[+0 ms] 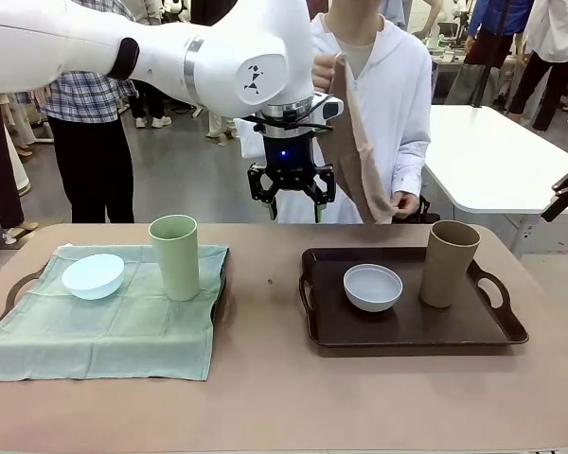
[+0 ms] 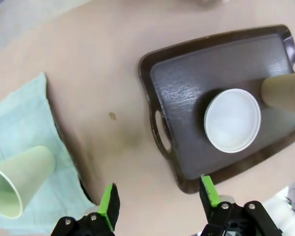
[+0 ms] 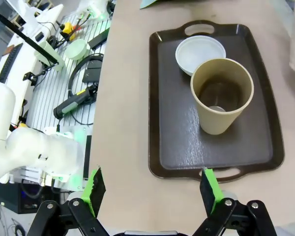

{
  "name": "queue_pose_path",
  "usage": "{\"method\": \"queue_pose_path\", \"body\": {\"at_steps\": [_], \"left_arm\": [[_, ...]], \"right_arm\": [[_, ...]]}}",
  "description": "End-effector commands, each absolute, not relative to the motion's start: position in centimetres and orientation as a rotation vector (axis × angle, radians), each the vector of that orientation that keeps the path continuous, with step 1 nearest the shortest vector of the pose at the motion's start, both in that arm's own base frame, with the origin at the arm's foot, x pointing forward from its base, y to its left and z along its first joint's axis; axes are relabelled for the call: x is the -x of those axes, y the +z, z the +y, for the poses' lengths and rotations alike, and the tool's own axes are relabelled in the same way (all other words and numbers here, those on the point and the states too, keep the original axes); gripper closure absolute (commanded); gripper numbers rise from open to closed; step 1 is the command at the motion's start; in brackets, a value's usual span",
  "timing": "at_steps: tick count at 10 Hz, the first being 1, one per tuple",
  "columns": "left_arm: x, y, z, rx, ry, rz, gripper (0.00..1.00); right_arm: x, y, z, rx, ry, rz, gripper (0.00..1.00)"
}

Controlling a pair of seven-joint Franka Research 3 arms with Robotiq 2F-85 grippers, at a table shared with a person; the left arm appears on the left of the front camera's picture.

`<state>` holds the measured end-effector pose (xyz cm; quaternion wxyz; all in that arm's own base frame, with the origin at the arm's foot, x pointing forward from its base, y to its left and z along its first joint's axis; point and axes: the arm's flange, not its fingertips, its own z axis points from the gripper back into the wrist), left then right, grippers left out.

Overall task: Set up a tray with a mat and arrange the tableware.
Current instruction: Pick up the Picnic Bowl and Reusable plastic cup from the Handle tray in front of the human's position and hold them in the air.

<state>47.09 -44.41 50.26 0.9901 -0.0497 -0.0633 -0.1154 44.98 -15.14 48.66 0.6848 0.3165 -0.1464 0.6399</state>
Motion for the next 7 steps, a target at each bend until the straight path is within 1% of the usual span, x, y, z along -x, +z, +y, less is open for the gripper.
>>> {"method": "queue_pose_path", "body": {"at_steps": [1,2,3,4,5,7], "left_arm": [[-46.7,49.4,-46.2,0.113,-0.193,-0.148,0.15],[-46.0,48.7,-47.4,0.090,-0.185,-0.169,0.15],[-45.1,48.4,-47.9,0.072,-0.171,-0.205,0.15],[-44.5,48.2,-47.8,0.069,-0.149,-0.232,0.15],[-44.3,47.7,-47.9,0.081,-0.123,-0.246,0.15],[-44.2,46.2,-48.7,0.129,-0.124,-0.266,0.15]], "right_arm": [[-46.6,48.3,-15.4,-0.662,1.485,-0.442,0.00],[-47.9,47.2,-15.5,-0.627,1.502,-0.557,0.00],[-48.6,45.5,-15.9,-0.610,1.507,-0.630,0.00],[-48.9,44.2,-16.4,-0.600,1.466,-0.678,0.00],[-49.0,43.2,-16.6,-0.599,1.450,-0.700,0.00],[-49.8,41.1,-16.8,-0.589,1.408,-0.693,0.00]]}}
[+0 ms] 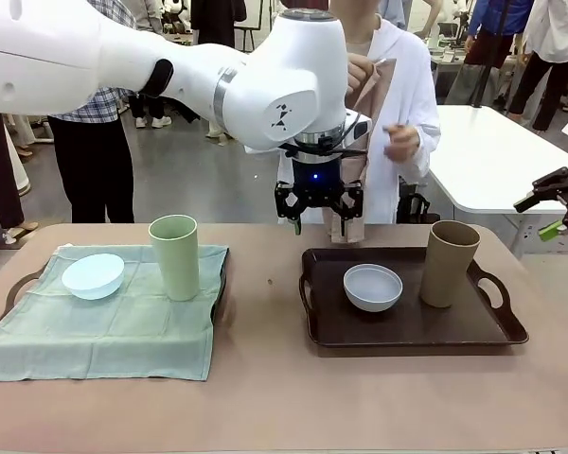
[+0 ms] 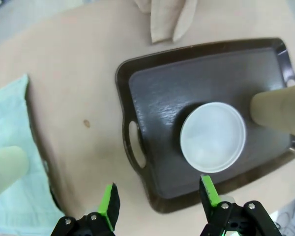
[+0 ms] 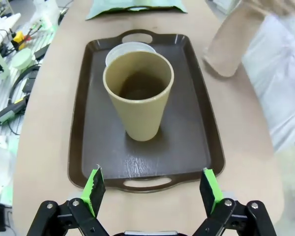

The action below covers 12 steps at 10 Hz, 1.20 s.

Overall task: Set up a tray with a mat and arrange the tableware.
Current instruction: Pick up the Picnic Bowl and Reusable plastic cup from the Handle tray in front of the human's position and hold them in the air.

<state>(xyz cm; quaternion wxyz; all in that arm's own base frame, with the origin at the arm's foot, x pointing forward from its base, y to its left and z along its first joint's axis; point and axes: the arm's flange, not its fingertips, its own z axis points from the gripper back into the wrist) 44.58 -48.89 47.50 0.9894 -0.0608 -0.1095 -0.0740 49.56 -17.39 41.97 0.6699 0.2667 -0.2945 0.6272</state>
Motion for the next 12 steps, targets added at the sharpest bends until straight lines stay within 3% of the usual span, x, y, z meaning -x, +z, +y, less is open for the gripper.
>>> {"method": "queue_pose_path", "body": {"at_steps": [1,4,8,12], "left_arm": [[-44.3,45.7,-49.2,0.144,-0.121,-0.264,0.15],[-46.1,44.8,-50.7,0.157,-0.079,-0.292,0.15],[-47.7,43.7,-51.9,0.203,-0.049,-0.225,0.15],[-47.5,44.0,-50.7,0.187,-0.087,-0.255,0.15]], "right_arm": [[-50.3,40.1,-16.5,-0.608,1.413,-0.701,0.00],[-50.6,37.7,-13.4,-0.716,1.481,-0.623,0.00],[-51.4,36.2,-10.5,-0.646,1.461,-0.569,0.00],[-51.3,37.0,-11.5,-0.693,1.476,-0.605,0.00]]}}
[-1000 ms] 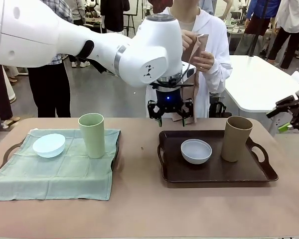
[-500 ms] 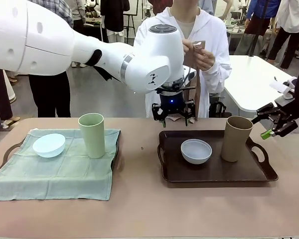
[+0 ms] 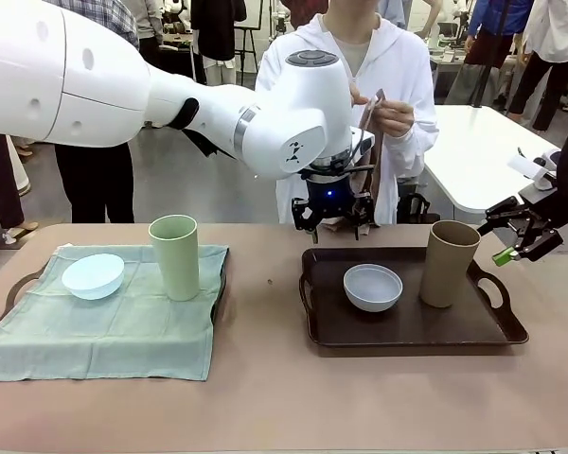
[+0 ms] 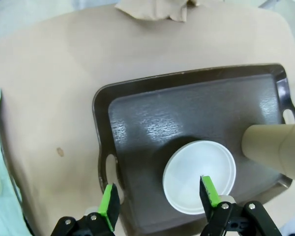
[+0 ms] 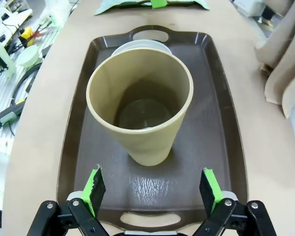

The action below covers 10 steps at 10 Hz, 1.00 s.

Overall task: Set up a tray with a mat and arrange the tableware.
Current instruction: Pick up the Picnic Bowl and Reusable plastic cup from the Handle tray in front of the human's position and hold them in the air.

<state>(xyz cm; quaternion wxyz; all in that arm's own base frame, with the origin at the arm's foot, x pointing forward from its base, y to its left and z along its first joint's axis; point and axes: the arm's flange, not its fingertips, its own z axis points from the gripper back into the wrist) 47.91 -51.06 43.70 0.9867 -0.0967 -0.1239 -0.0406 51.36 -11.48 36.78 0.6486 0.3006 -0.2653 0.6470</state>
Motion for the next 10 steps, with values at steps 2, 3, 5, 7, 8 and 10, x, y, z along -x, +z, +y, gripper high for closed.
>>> {"method": "queue_pose_path", "body": {"at_steps": [2,3,5,7,8,10], "left_arm": [[-48.0,42.7,-50.9,0.197,-0.023,-0.288,0.15],[-47.6,42.4,-50.8,0.197,0.026,-0.285,0.15],[-46.9,42.0,-50.7,0.209,0.010,-0.266,0.15],[-46.5,41.5,-51.2,0.240,-0.074,-0.224,0.15],[-46.3,40.9,-51.7,0.229,-0.125,-0.209,0.15],[-46.3,39.8,-52.5,0.188,-0.143,-0.193,0.15]], "right_arm": [[-51.8,35.7,-10.8,-0.716,1.475,-0.611,0.00],[-51.9,34.9,-10.4,-0.737,1.455,-0.625,0.00],[-51.9,33.4,-9.5,-0.727,1.337,-0.669,0.00],[-51.4,32.4,-8.9,-0.741,1.309,-0.697,0.00],[-51.3,32.1,-8.6,-0.750,1.320,-0.699,0.00],[-50.7,31.3,-7.0,-0.768,1.362,-0.695,0.00]]}}
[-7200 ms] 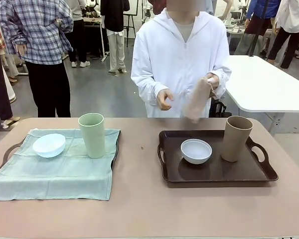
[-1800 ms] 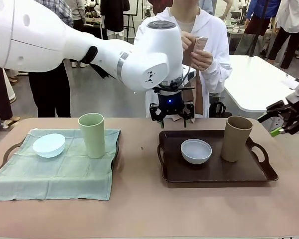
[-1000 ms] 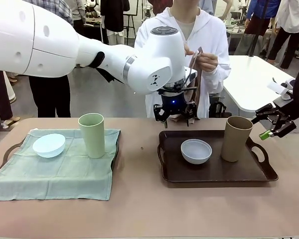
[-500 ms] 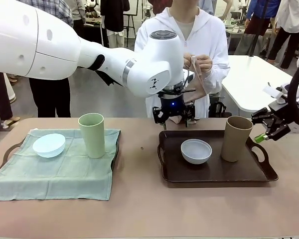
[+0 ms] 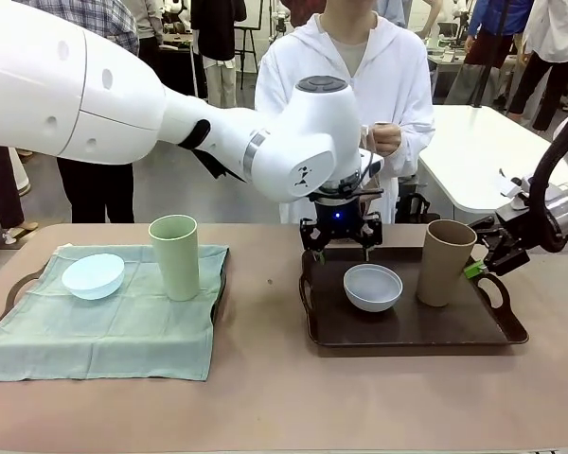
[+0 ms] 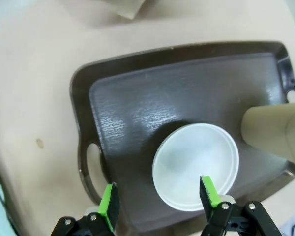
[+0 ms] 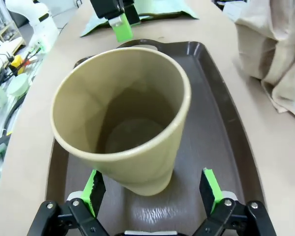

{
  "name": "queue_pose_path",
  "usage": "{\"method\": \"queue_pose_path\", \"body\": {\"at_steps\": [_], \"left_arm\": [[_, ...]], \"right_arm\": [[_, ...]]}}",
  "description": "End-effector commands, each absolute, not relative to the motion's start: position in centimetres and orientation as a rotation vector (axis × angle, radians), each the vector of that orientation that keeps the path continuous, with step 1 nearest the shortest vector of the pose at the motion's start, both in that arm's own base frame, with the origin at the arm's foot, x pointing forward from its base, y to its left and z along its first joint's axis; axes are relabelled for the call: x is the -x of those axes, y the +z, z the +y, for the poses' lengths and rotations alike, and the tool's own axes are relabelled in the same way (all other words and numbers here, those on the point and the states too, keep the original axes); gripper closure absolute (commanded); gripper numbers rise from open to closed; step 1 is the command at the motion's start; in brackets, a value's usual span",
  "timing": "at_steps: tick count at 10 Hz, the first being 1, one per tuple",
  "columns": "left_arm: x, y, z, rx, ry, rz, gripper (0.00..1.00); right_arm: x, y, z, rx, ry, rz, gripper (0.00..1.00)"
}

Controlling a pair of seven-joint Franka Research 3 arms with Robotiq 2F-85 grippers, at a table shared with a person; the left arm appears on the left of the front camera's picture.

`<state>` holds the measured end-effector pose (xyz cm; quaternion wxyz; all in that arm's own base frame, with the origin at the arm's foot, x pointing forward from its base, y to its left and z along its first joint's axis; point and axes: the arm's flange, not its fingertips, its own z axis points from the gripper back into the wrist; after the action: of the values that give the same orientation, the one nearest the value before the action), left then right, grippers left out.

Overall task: Set up a tray with a mat and arrange the tableware.
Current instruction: Pick up the Picnic Bowl and Reusable plastic cup from the Handle tray in front of the human's position and hold them in the air.

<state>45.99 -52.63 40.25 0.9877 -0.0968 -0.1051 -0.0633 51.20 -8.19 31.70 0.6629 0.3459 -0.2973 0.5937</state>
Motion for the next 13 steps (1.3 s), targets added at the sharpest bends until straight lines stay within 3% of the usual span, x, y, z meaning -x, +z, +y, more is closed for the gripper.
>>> {"method": "queue_pose_path", "body": {"at_steps": [1,12,13], "left_arm": [[-46.5,39.2,-52.6,0.180,-0.139,-0.175,0.15],[-48.2,34.7,-55.0,0.132,-0.099,-0.093,0.15],[-48.2,34.7,-55.0,0.128,-0.099,-0.091,0.69]], "right_arm": [[-50.6,31.0,-6.3,-0.774,1.384,-0.687,0.00],[-51.4,29.0,-4.2,-0.854,1.461,-0.626,0.00],[-51.4,29.0,-4.2,-0.852,1.477,-0.621,0.60]]}}
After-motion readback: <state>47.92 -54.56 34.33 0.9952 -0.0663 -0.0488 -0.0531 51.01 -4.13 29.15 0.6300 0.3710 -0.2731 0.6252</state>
